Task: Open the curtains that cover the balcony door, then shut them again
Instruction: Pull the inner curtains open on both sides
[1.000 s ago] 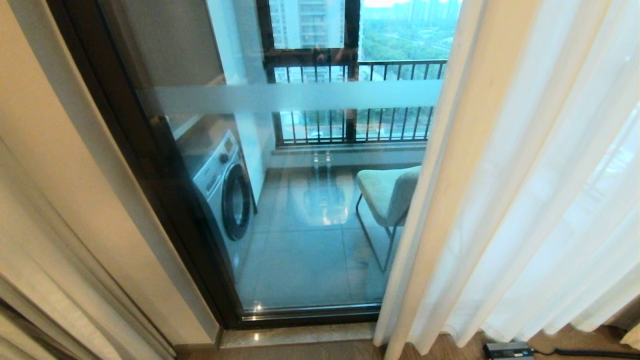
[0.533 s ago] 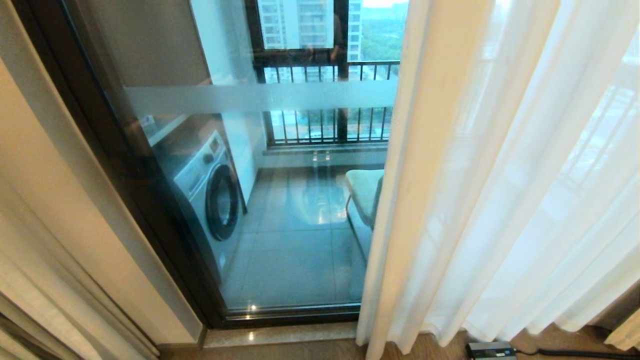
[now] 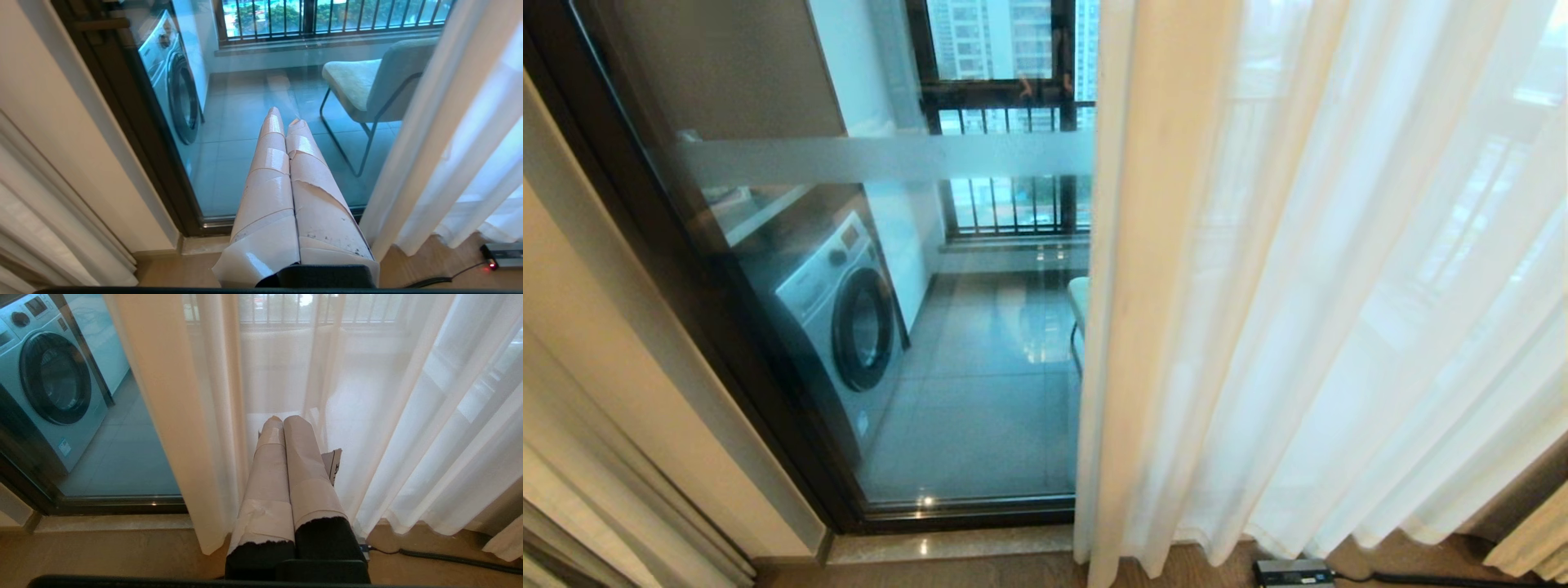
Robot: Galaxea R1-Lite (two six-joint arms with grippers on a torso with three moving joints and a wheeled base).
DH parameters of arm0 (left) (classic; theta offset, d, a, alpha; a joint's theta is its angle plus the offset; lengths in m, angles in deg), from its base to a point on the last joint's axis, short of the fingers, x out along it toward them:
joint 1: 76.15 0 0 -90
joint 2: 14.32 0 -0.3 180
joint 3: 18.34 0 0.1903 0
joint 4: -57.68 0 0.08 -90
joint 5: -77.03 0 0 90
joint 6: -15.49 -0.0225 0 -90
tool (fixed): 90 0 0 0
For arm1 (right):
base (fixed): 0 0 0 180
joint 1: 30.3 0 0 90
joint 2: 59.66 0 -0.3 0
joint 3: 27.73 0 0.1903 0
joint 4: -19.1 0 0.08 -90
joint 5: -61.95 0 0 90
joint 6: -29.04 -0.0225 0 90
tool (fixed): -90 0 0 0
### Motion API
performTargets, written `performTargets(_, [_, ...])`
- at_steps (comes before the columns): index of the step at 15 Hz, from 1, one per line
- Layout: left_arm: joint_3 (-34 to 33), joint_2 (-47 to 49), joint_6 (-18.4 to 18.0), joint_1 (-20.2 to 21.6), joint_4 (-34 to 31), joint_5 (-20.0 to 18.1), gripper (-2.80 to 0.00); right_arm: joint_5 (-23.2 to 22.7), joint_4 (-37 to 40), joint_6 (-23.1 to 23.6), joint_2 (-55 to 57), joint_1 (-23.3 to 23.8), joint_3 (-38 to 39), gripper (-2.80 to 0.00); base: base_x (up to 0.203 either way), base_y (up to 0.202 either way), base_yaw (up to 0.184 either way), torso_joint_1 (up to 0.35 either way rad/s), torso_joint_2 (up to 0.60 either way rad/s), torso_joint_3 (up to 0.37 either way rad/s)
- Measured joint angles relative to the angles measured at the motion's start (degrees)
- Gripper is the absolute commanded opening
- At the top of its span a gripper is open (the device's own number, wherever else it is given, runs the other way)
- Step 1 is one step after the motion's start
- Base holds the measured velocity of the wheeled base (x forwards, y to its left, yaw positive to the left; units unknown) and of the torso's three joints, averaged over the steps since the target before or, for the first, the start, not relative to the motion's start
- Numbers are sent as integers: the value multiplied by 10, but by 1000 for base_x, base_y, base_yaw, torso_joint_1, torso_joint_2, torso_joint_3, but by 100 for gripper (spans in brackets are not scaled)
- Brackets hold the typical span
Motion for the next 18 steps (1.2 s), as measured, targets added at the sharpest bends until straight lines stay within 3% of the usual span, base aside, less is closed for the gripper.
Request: performTargets(18, [0,0,3,0,0,0,-280,0,0,0,0,0,0,-280,0,-183,2,4,2,3])
